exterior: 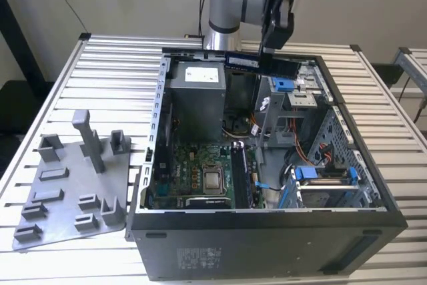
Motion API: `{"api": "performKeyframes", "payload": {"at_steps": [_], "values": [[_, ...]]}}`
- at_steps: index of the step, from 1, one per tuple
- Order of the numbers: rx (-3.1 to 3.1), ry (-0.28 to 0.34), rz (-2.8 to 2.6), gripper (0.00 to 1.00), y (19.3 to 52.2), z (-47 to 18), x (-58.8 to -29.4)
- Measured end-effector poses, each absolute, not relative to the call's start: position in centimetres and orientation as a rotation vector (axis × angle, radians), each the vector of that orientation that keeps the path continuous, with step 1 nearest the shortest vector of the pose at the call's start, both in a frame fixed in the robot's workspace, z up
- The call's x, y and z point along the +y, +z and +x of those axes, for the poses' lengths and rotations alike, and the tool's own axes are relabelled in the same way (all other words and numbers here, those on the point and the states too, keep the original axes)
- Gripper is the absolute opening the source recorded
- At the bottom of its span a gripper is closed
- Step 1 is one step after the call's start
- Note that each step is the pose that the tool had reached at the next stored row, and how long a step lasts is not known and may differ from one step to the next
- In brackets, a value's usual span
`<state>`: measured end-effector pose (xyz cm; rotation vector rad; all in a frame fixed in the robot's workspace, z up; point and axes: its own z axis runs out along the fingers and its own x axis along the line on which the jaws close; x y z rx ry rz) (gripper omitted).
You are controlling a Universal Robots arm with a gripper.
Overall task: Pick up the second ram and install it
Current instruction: 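Insert the second ram into the second slot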
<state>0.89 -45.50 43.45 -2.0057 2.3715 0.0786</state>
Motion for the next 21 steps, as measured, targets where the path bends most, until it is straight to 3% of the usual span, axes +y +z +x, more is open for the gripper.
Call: {"api": "performKeyframes", "payload": {"at_steps": [21], "values": [[2.574, 0.072, -1.729, 0.14, 43.44, 0.89, -45.5]]}}
